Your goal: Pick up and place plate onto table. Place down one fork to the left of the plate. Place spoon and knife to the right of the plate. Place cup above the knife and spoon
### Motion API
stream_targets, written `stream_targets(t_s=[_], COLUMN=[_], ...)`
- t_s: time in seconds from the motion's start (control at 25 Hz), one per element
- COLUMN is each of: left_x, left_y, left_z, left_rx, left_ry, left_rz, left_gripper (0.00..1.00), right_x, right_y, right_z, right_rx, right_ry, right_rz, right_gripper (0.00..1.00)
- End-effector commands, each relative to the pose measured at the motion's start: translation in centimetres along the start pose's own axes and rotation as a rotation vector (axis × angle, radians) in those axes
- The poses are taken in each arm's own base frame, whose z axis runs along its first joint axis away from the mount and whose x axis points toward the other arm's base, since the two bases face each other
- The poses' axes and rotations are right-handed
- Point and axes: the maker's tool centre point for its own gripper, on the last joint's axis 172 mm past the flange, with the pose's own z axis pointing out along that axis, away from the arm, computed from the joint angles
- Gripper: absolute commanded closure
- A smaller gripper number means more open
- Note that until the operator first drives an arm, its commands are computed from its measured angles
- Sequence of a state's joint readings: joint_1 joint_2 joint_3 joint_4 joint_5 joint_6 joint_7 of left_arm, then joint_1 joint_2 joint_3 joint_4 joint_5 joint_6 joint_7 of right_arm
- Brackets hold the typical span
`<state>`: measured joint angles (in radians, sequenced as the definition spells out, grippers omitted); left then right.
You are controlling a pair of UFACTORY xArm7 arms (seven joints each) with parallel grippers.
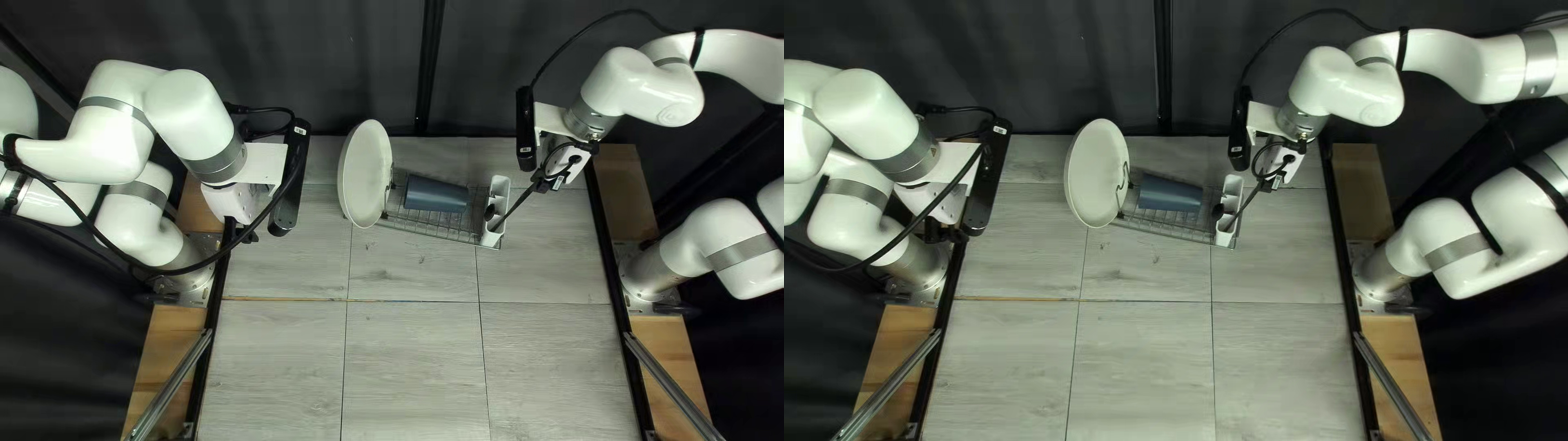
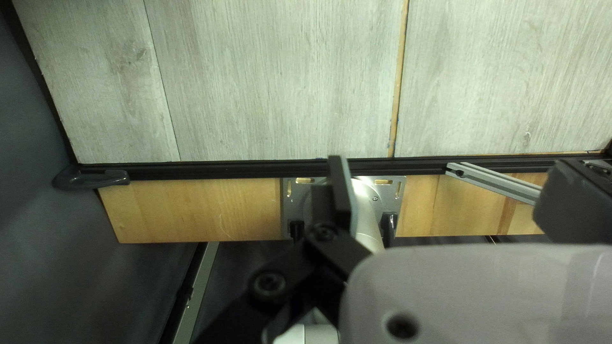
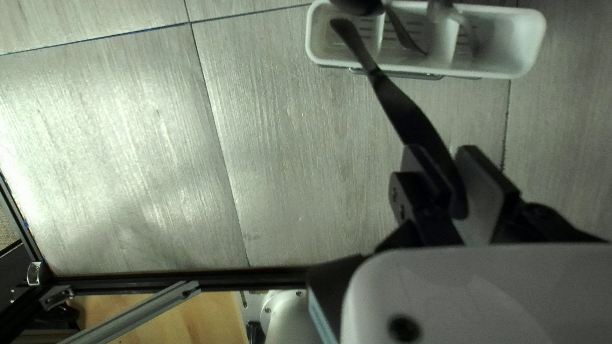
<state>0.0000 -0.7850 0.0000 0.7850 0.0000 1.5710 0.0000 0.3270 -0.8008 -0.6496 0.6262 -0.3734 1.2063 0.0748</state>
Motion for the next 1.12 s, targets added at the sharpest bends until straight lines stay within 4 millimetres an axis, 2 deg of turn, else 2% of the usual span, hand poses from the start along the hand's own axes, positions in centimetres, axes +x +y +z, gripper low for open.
stream_targets(t_s=[0.04, 0.28, 0.44, 0.52, 0.68, 1.12], left_x=[0.0, 0.0, 0.0, 0.0, 0.0, 0.0], left_y=[0.0, 0.0, 0.0, 0.0, 0.0, 0.0], left_z=[0.0, 0.0, 0.0, 0.0, 0.0, 0.0], left_rx=[0.000, 0.000, 0.000, 0.000, 0.000, 0.000], left_ry=[0.000, 0.000, 0.000, 0.000, 0.000, 0.000], left_rz=[0.000, 0.000, 0.000, 0.000, 0.000, 0.000], left_gripper=[0.00, 0.00, 0.00, 0.00, 0.00, 0.00], right_x=[0.0, -1.2, -2.4, -3.1, -3.7, -3.7], right_y=[-0.4, -1.9, -3.7, -5.6, -8.7, -8.6], right_z=[-2.5, -9.5, -12.2, -13.5, -14.4, -14.3], right_rx=[-0.026, -0.077, -0.067, -0.061, -0.062, -0.084], right_ry=[0.002, -0.006, -0.028, -0.038, -0.057, -0.052], right_rz=[0.005, 0.037, 0.084, 0.113, 0.121, 0.101], right_gripper=[1.00, 1.00, 1.00, 1.00, 1.00, 1.00])
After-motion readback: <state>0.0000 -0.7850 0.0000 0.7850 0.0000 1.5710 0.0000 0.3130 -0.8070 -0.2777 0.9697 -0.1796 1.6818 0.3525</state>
